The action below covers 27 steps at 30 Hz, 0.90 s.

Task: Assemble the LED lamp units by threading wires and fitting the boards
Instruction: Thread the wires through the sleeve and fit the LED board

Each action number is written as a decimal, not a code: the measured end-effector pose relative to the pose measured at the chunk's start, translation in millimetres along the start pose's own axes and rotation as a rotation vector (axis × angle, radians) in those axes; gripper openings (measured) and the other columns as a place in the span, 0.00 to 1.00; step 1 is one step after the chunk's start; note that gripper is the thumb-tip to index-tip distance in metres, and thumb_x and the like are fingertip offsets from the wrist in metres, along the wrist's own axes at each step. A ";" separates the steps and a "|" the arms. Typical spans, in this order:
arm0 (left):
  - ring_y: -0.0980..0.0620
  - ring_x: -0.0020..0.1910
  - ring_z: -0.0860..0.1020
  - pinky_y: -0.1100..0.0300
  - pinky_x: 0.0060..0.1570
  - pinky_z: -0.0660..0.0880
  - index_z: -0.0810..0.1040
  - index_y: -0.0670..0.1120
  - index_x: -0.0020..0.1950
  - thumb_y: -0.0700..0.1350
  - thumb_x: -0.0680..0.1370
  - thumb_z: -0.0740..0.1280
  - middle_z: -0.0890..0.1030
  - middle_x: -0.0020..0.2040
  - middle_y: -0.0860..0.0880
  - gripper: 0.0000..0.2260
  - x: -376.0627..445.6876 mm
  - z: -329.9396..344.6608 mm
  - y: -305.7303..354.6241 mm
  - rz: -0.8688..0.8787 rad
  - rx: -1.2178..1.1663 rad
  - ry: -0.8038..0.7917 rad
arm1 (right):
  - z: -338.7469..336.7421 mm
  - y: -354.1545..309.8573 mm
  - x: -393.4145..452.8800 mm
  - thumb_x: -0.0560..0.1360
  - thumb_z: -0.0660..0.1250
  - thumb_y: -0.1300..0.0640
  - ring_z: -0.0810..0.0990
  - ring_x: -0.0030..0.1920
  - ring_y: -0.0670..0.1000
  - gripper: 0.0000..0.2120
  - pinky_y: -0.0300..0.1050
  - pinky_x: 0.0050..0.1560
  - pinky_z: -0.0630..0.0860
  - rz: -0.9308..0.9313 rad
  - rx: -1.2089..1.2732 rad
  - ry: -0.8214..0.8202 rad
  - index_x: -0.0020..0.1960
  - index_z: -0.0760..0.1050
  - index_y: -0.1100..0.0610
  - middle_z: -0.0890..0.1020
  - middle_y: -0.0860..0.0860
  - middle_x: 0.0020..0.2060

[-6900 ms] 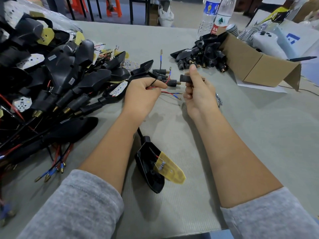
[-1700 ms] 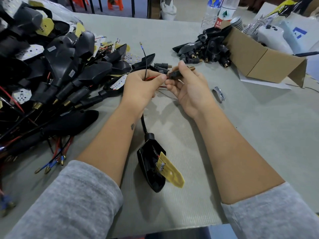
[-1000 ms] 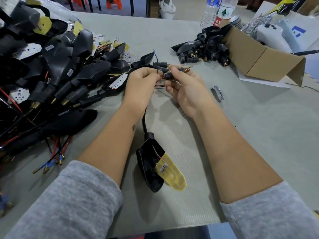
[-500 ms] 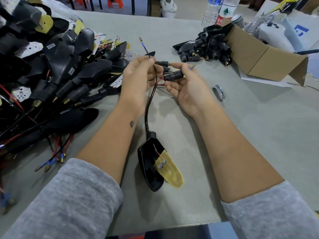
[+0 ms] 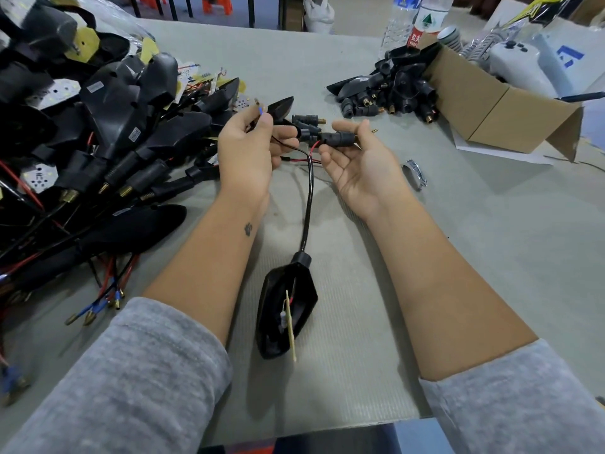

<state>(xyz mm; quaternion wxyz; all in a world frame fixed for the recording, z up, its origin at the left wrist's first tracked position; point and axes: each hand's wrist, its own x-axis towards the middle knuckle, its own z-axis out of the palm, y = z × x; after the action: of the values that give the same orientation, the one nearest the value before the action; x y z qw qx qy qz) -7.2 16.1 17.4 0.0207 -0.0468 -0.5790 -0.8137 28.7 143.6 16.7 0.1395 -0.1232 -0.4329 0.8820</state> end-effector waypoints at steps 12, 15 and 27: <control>0.62 0.28 0.74 0.68 0.34 0.73 0.80 0.41 0.47 0.33 0.77 0.64 0.78 0.33 0.49 0.06 -4.1 6.5 -7.8 0.060 0.362 -0.203 | -0.3 -1.5 0.2 0.85 0.51 0.52 0.77 0.26 0.48 0.20 0.37 0.30 0.77 -0.033 0.008 0.021 0.45 0.75 0.61 0.76 0.55 0.32; 0.62 0.29 0.75 0.68 0.36 0.73 0.81 0.44 0.45 0.36 0.77 0.67 0.79 0.33 0.51 0.05 -3.8 6.2 -8.0 0.095 0.391 -0.198 | -1.2 -1.6 0.2 0.85 0.50 0.52 0.77 0.28 0.48 0.20 0.37 0.31 0.77 -0.046 -0.005 0.035 0.45 0.75 0.61 0.76 0.57 0.35; 0.59 0.35 0.75 0.68 0.39 0.73 0.83 0.43 0.45 0.40 0.76 0.70 0.80 0.36 0.50 0.03 -6.6 2.7 -4.0 0.119 0.415 -0.190 | -0.5 -0.3 0.3 0.85 0.51 0.51 0.78 0.28 0.49 0.19 0.38 0.33 0.79 -0.094 -0.120 0.016 0.46 0.74 0.60 0.78 0.53 0.31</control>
<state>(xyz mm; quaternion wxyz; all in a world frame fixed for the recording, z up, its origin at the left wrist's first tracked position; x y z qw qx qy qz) -0.8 19.9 13.9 0.0234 -0.1519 -0.7296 -0.6663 28.6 144.3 16.7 0.1766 -0.1180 -0.4892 0.8459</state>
